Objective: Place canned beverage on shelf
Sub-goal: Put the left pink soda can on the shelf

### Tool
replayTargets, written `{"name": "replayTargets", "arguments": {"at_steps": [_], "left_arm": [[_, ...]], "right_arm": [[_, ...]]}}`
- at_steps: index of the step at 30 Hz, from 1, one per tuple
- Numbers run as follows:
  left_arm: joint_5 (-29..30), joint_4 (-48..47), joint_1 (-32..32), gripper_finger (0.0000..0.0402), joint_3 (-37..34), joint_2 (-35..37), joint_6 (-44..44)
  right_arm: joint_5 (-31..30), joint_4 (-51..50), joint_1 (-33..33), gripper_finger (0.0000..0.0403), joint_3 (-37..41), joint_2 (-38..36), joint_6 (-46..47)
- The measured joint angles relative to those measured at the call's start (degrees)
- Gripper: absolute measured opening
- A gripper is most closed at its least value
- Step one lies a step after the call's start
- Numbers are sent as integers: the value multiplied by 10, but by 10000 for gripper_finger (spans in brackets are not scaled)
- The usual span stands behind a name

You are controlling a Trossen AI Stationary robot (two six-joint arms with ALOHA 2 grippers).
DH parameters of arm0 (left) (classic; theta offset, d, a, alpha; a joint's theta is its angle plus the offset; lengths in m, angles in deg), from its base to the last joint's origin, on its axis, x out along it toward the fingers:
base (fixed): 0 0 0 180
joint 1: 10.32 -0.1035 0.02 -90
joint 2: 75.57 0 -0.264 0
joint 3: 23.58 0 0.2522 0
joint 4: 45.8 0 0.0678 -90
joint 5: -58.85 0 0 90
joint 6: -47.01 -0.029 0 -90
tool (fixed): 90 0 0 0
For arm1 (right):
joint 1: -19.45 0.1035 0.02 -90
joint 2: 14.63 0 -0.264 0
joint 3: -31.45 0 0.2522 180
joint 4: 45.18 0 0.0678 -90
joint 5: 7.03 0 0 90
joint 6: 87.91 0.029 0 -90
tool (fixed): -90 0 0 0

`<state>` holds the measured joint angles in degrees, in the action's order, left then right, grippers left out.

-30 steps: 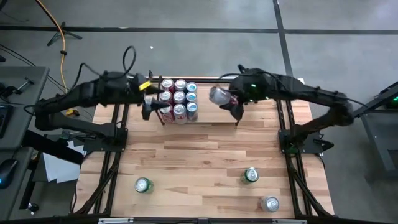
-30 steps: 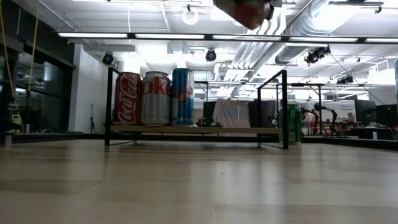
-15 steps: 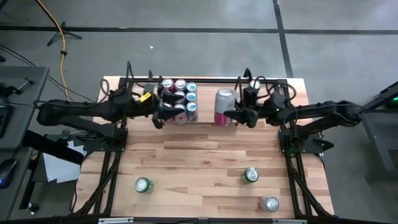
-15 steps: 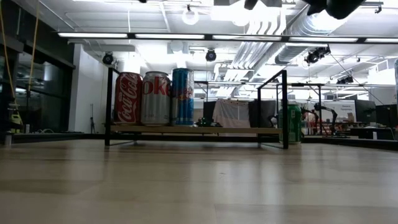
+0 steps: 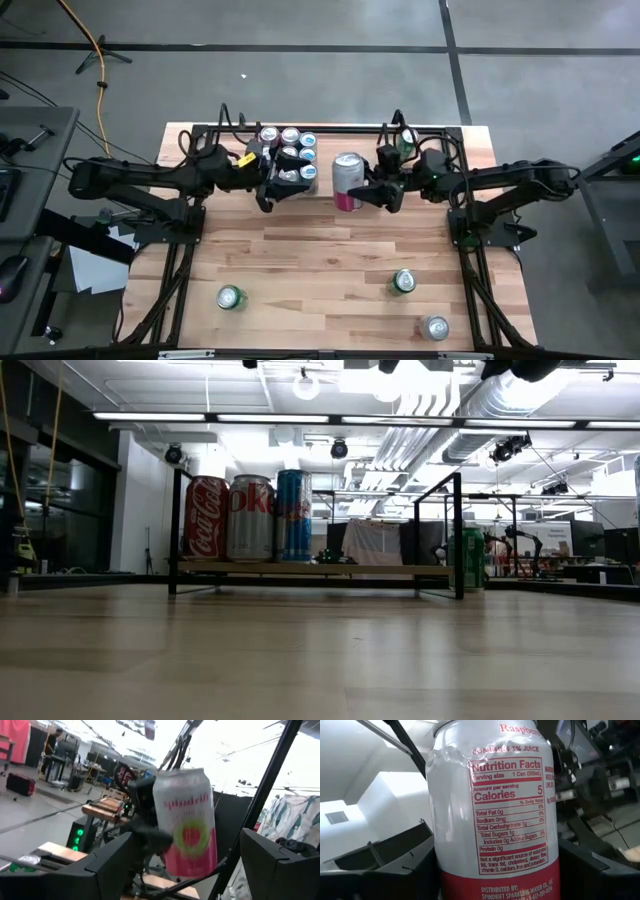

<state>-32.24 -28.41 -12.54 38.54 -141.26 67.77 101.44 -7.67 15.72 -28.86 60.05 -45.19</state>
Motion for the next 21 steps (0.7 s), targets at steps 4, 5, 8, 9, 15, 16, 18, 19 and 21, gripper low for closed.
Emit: {"name": "replayTargets", "arguments": {"at_steps": [4, 5, 8, 9, 15, 16, 18, 19, 21], "left_arm": [[1, 22, -1, 282, 0, 1, -17], [3, 19, -1, 282, 0, 0, -22], [14, 10, -1, 282, 0, -5, -23], [16, 11, -1, 283, 0, -8, -23], [26, 15, -1, 283, 16, -55, -5], [26, 16, -1, 283, 25, -66, -6], [26, 16, -1, 283, 42, -82, -14], [26, 17, -1, 283, 53, -91, -18], [25, 18, -1, 283, 71, -105, -18]], "right_arm": [[0, -47, 0, 280, 0, 0, -6], [0, -54, 0, 280, 0, 0, -7], [-14, -70, 1, 280, 0, 0, -20], [-19, -77, 2, 280, 0, 0, -28], [-31, -100, 2, 280, 0, 0, -48], [-32, -105, 2, 280, 0, 0, -54], [-37, -112, 3, 280, 0, 0, -64], [-41, -115, 3, 280, 0, 0, -67], [-46, -119, 3, 280, 0, 0, -72]]}}
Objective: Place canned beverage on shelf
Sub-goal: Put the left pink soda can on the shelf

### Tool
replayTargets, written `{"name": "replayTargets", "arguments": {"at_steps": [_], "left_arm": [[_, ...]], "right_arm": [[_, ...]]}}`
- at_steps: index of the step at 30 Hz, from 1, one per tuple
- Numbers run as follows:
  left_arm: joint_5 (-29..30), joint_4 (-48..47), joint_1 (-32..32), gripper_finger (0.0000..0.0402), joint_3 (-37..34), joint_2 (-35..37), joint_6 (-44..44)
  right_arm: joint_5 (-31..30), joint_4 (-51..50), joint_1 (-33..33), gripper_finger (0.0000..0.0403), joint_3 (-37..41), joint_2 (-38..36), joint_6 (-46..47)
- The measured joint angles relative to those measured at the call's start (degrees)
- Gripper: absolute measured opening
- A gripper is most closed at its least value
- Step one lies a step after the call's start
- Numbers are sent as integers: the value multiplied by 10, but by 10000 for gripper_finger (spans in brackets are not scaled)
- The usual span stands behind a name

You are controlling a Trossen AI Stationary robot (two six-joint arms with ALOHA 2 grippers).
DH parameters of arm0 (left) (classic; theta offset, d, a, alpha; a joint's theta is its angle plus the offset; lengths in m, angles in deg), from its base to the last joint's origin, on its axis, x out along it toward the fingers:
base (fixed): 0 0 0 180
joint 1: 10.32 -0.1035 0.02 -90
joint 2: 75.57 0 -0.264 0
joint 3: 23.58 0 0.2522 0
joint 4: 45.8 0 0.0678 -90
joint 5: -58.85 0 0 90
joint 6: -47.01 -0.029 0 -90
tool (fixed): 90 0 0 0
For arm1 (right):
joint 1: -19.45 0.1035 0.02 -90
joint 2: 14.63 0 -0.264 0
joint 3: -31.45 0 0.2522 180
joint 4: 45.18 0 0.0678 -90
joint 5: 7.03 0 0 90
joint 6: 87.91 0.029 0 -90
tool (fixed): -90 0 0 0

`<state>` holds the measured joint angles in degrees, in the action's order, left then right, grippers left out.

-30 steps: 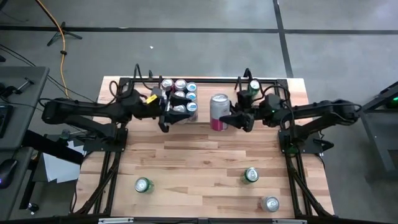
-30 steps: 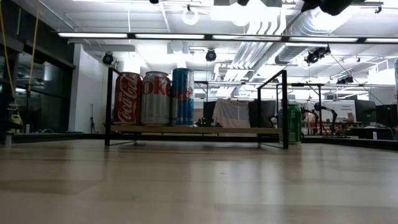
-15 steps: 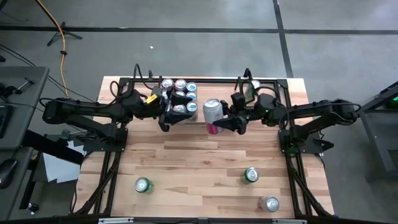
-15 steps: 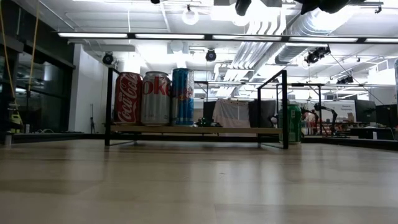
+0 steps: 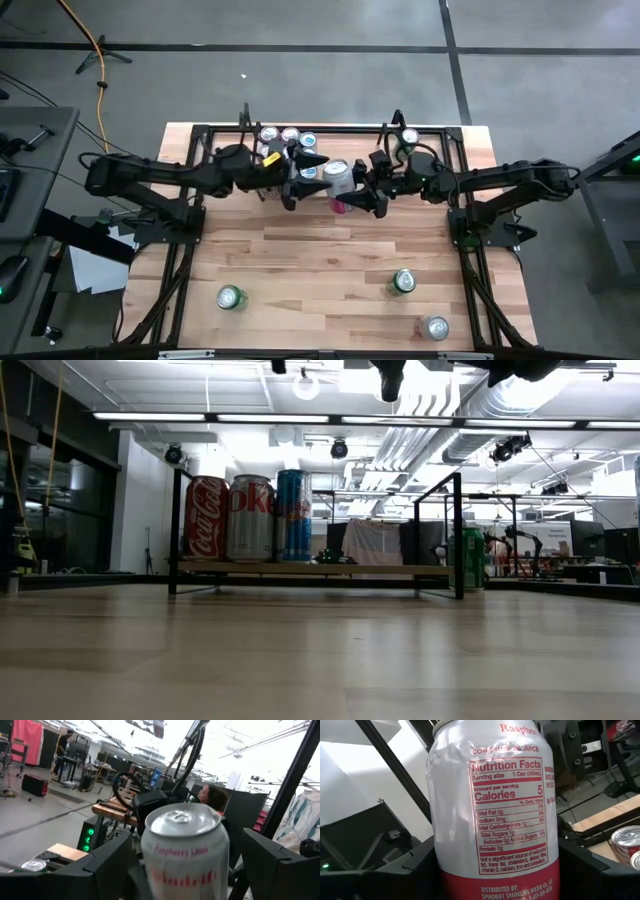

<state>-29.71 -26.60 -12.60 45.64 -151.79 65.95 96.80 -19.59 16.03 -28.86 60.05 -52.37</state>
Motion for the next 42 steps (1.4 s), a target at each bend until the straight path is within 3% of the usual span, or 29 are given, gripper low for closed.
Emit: {"name": "replayTargets", "arguments": {"at_steps": [14, 17, 23, 26, 33, 37, 42], "left_arm": [[-6, -27, 0, 276, 39, -45, 4], [3, -27, 0, 251, 39, -45, 4], [4, -30, 0, 158, 39, -44, -1], [5, -31, -1, 149, 39, -42, -11], [1, -177, -29, 146, 39, 34, -57], [7, -277, -36, 125, 39, 81, -73], [26, -296, -36, 122, 38, 98, -75]], "right_arm": [[-7, -9, 2, 280, 0, 0, -30], [-9, -10, 2, 280, 0, 0, -40], [-18, -8, 2, 306, 0, 0, -44], [-25, -7, 2, 319, 0, -1, -45], [-38, -36, -3, 325, -1, -22, -40], [-34, -82, -15, 326, -1, -38, -40], [-34, -110, -27, 327, -16, -42, -44]]}}
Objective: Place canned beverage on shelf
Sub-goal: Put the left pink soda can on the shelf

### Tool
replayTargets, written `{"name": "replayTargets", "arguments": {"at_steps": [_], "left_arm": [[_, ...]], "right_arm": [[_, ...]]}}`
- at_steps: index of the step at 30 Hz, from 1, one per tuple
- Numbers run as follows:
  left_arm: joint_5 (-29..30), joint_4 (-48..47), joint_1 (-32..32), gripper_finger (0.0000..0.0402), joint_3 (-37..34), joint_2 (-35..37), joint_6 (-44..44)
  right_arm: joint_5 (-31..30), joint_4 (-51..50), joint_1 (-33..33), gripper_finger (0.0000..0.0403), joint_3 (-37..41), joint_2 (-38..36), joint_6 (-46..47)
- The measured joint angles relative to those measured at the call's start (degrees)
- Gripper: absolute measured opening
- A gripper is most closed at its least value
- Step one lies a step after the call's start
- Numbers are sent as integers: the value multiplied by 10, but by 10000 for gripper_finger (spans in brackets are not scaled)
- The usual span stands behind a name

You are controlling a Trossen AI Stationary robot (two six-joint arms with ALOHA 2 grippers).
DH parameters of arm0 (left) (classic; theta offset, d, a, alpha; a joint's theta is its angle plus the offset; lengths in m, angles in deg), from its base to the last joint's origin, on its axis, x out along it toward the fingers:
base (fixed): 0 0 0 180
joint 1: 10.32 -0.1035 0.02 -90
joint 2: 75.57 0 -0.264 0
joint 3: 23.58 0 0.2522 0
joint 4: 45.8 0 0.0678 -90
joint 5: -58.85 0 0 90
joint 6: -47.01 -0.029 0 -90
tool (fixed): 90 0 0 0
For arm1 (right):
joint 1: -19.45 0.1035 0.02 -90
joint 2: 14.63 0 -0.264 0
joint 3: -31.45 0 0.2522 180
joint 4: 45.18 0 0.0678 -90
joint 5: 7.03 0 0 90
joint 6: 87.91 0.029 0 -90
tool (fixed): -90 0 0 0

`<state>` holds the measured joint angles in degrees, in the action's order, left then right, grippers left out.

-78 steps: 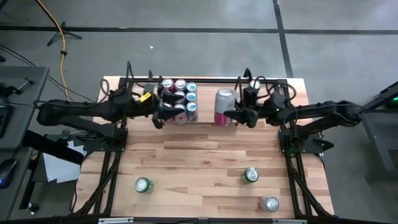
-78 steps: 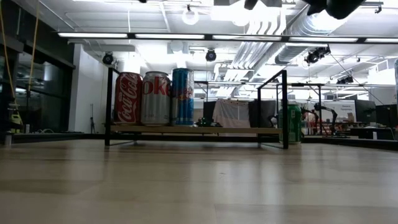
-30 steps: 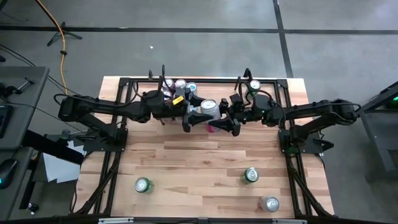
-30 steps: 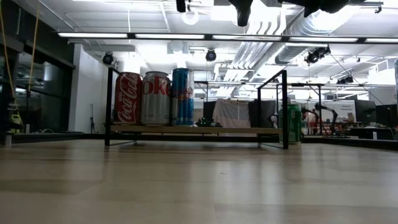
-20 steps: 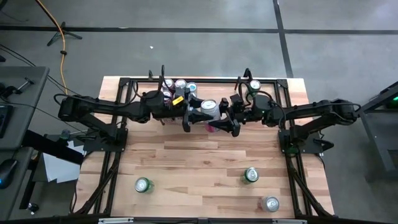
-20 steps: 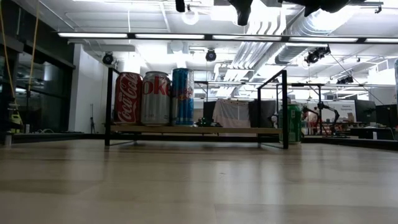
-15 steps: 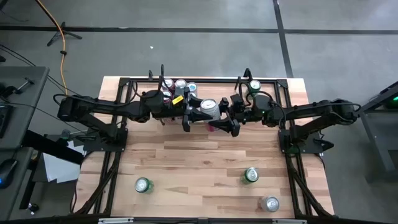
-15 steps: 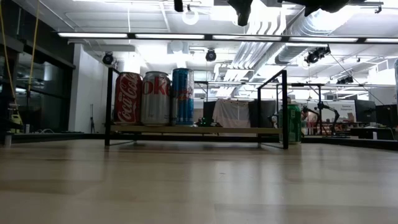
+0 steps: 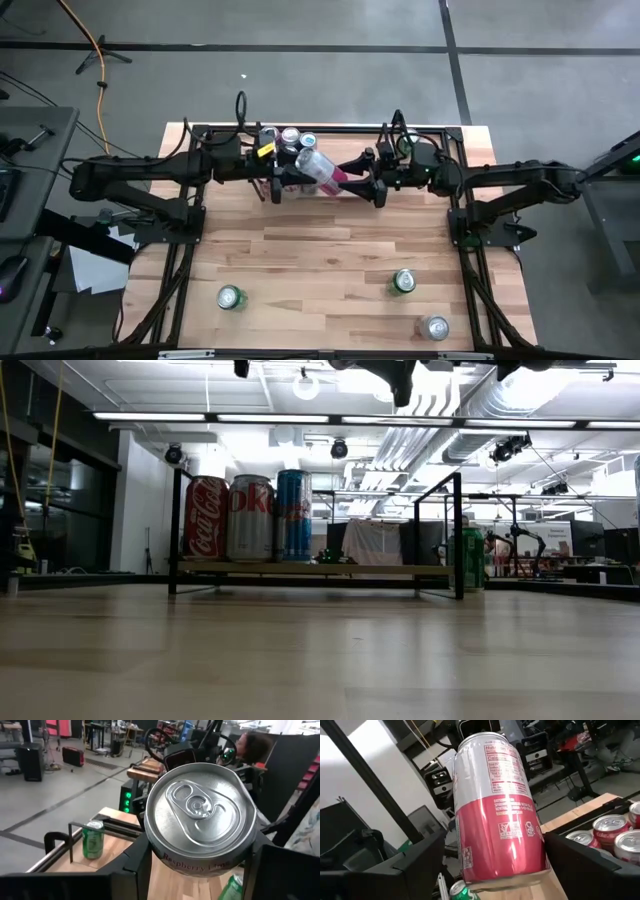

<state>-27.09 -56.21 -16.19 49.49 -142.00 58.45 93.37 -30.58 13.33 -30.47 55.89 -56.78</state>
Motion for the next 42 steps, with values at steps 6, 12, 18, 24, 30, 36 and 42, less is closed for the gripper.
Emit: {"name": "replayTargets", "arguments": {"at_steps": [6, 12, 18, 24, 30, 36, 42], "left_arm": [[14, -29, 0, 122, 0, 7, -17], [18, -142, 0, 122, -1, 5, -19], [7, -173, 10, 122, -1, -26, -27], [15, -221, 31, 122, 54, -85, -72], [79, -299, 53, 122, 134, -153, -149], [106, -301, 61, 122, 154, -175, -172], [122, -291, 64, 122, 155, -175, -182]], "right_arm": [[2, -143, 0, 328, -66, -1, -57], [5, -403, 1, 328, -196, 7, -160], [-2, -576, 1, 328, -322, 50, -260], [-5, -651, 1, 328, -393, 118, -312], [-4, -660, 2, 328, -419, 178, -316], [-5, -678, 2, 328, -421, 204, -316], [-17, -683, 9, 328, -421, 225, -343]]}}
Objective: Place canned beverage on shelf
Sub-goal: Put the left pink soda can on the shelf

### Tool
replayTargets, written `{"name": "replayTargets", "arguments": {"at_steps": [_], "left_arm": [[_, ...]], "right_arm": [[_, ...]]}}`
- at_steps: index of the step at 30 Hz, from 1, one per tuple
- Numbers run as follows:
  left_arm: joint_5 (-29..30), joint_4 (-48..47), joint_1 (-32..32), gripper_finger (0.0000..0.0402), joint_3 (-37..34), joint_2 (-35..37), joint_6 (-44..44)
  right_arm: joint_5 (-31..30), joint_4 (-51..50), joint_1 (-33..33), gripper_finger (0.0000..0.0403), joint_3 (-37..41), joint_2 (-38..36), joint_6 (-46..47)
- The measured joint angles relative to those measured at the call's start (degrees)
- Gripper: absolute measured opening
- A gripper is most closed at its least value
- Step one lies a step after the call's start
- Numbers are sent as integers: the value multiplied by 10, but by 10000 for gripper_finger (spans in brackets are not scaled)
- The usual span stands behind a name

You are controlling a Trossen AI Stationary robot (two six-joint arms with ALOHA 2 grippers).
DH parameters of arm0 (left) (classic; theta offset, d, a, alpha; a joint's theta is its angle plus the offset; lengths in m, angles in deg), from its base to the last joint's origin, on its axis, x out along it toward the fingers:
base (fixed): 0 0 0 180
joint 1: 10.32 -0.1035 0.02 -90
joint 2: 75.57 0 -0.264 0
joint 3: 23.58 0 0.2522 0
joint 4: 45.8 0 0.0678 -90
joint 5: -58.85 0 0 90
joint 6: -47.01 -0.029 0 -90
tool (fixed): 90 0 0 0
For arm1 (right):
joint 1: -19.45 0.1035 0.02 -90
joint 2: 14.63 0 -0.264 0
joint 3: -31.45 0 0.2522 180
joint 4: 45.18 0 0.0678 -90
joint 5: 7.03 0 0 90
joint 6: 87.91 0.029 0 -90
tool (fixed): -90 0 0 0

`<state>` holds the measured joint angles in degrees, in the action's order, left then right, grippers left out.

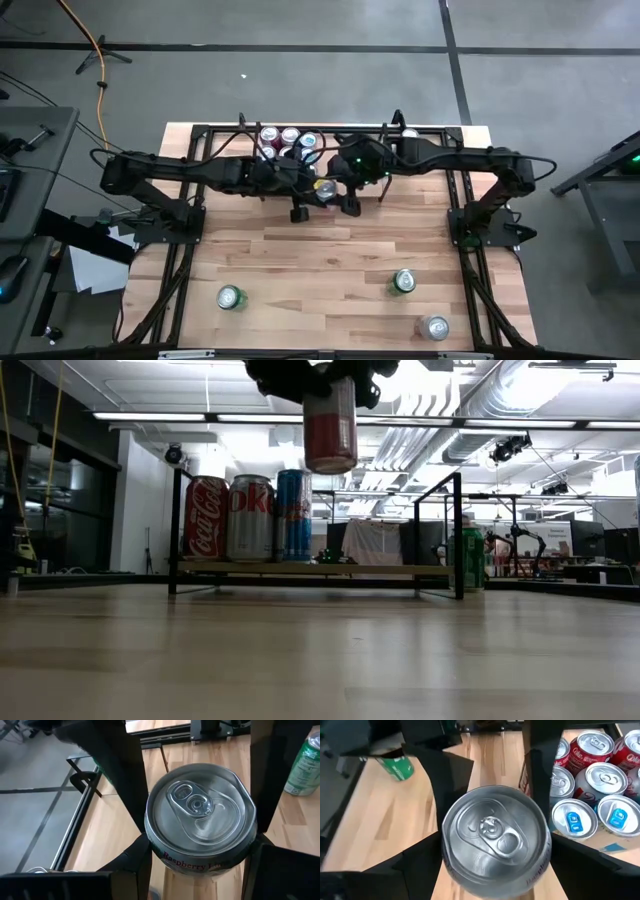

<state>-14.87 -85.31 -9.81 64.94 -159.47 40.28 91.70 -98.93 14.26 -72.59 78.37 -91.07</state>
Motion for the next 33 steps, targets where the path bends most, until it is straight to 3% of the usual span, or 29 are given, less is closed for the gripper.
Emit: {"name": "replayTargets", "arguments": {"at_steps": [5, 13, 21, 26, 33], "left_arm": [[2, -3, 0, 122, 0, 2, -10], [-6, -1, -1, 128, 0, 2, -11], [-33, -6, -2, 200, 0, 4, 2], [-40, -53, -1, 243, 3, 24, 14], [-57, -121, -1, 256, 1, 89, 81]], "right_arm": [[-6, 8, 1, 324, -1, 3, -8], [-16, 7, 1, 278, -1, 3, -7], [-16, 3, 1, 278, -1, 3, -6], [-20, -65, -5, 278, -17, 5, -37], [-11, -142, -26, 278, -25, -7, -95]]}}
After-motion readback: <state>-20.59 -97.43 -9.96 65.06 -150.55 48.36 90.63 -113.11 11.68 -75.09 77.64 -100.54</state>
